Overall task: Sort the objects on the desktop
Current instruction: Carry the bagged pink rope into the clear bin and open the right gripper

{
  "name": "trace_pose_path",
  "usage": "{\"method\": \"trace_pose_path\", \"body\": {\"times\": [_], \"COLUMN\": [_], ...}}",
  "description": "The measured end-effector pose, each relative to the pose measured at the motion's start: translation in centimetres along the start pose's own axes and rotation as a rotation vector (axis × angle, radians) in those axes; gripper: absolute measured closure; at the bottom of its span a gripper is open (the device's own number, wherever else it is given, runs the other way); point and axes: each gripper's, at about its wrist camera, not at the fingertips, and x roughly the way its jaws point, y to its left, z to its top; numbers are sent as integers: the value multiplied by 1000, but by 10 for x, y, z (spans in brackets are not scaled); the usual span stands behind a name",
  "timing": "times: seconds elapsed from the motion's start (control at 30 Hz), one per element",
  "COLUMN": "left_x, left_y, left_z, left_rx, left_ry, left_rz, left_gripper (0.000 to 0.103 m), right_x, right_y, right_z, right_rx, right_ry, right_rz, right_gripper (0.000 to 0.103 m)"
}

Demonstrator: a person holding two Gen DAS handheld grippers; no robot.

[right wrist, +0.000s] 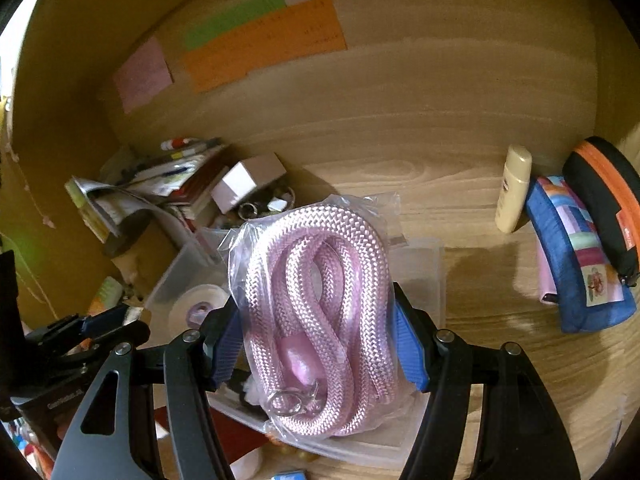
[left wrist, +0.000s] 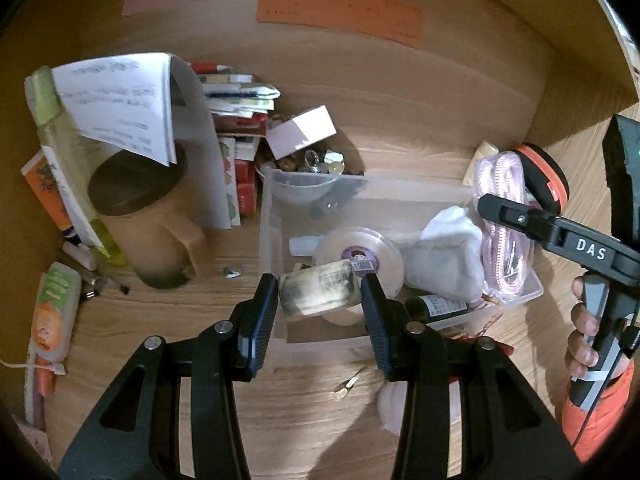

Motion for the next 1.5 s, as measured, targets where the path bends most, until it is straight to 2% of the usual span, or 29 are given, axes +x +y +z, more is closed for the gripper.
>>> {"method": "trace_pose_path", "body": {"times": [0.2, 0.37, 0.53, 0.83, 0.93, 1.07, 1.2, 1.5], "left_x": [12, 17, 18, 15, 9, -1, -15, -43], "left_y": [-4, -3, -2, -4, -5, -8, -10, -19], "left_z": [-1, -1, 0, -1, -1, -1, -1, -8], "left_rx": [10, 13, 16, 32, 32, 42, 45, 62], "left_ry": [22, 25, 20, 28, 21, 0, -26, -60], "left_rz": [-3, -3, -6, 7, 2, 5, 6, 10], "left_gripper": [60, 60, 60, 60, 60, 57, 49, 47], "right_x": [13, 20, 26, 25, 20, 7, -9, -41], "right_y": [-5, 4, 11, 15, 19, 26, 33, 47], "right_z": [-4, -9, -12, -12, -12, -10, -10, -23], "right_rx": [-7, -66, -115, -134, -140, -163, -182, -241], "right_ry": [21, 20, 30, 35, 16, -22, -55, -104], "right_rz": [-16, -68, -129, -133, -143, -163, -167, -189], "right_gripper": [41, 40, 37, 27, 19, 19, 16, 12]}}
